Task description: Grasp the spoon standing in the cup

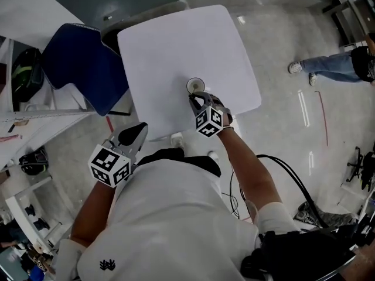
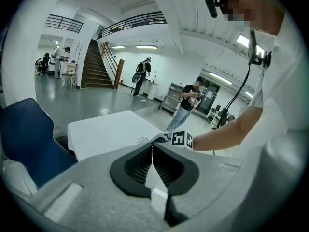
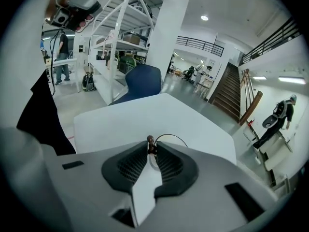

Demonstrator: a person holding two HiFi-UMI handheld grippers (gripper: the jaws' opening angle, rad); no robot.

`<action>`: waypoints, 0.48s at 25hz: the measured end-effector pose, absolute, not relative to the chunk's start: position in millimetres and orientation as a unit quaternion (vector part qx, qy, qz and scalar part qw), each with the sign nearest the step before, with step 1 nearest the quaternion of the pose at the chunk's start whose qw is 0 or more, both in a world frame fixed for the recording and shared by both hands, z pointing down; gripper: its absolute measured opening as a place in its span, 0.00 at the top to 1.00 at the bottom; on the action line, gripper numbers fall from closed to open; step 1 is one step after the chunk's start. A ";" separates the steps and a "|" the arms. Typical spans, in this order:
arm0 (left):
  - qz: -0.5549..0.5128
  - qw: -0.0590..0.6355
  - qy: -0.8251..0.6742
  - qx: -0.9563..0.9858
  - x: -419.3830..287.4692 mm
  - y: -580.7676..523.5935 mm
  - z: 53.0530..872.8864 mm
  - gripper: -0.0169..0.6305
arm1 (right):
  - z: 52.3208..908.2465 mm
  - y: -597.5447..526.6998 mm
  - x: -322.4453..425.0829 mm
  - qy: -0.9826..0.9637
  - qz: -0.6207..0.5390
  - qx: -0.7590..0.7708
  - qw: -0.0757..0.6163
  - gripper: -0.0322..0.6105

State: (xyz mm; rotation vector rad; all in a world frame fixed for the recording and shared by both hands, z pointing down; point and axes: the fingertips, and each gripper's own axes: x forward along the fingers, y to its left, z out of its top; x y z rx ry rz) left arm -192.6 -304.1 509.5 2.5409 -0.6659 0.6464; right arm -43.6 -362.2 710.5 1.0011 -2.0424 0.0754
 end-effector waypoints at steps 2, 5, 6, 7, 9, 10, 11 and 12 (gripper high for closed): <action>0.231 0.217 -0.243 0.917 -192.4 -306.3 509.7 0.95 | 708.9 -364.0 -42.0 -0.812 0.020 0.400 0.424 0.87; 0.227 0.215 -0.242 0.919 -192.0 -304.7 508.8 0.95 | 702.7 -363.3 -42.3 -0.810 0.008 0.402 0.426 0.87; 0.225 0.214 -0.239 0.920 -192.7 -305.3 509.8 0.95 | 699.5 -364.7 -43.1 -0.809 0.006 0.406 0.424 0.87; 0.222 0.212 -0.235 0.922 -193.6 -307.9 511.8 0.95 | 695.9 -368.2 -43.5 -0.807 0.003 0.413 0.422 0.87; 0.218 0.212 -0.226 0.925 -200.6 -314.1 517.9 0.95 | 689.1 -376.9 -49.3 -0.803 0.001 0.429 0.414 0.88; 0.219 0.215 -0.224 0.925 -208.0 -313.6 520.6 0.95 | 686.8 -376.6 -58.2 -0.804 0.006 0.433 0.407 0.88; 0.222 0.217 -0.223 0.924 -215.9 -310.7 522.0 0.95 | 683.9 -372.2 -69.4 -0.808 0.017 0.435 0.396 0.88; 0.225 0.218 -0.224 0.923 -221.5 -307.2 521.4 0.95 | 678.3 -367.1 -79.2 -0.814 0.028 0.436 0.382 0.88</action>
